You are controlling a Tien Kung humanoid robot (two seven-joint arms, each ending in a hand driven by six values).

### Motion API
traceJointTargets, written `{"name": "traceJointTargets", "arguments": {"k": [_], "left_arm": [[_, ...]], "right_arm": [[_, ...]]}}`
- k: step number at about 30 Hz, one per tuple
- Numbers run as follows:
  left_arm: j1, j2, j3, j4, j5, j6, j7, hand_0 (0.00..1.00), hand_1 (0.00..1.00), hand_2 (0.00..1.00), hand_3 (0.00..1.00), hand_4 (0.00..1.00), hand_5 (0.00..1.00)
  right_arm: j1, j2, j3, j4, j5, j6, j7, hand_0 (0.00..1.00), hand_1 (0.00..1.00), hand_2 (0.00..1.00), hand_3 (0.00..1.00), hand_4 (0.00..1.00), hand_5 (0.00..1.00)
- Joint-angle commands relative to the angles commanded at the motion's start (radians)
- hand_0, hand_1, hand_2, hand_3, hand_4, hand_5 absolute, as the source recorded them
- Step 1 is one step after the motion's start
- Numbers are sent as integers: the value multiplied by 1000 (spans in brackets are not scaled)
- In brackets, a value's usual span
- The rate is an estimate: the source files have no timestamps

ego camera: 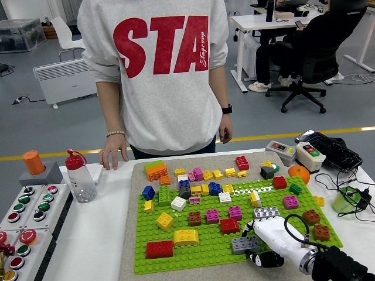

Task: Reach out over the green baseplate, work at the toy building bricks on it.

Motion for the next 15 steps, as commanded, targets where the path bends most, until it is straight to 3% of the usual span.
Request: {"name": "traceJointTargets", "arguments": {"k": [15], "left_arm": [[-1, 0, 0, 0, -2, 0, 0, 656, 687, 678, 576, 286, 998]], "right_arm": [[0, 0, -1, 7, 7, 10, 4, 642, 729, 784, 759, 654, 251]]}}
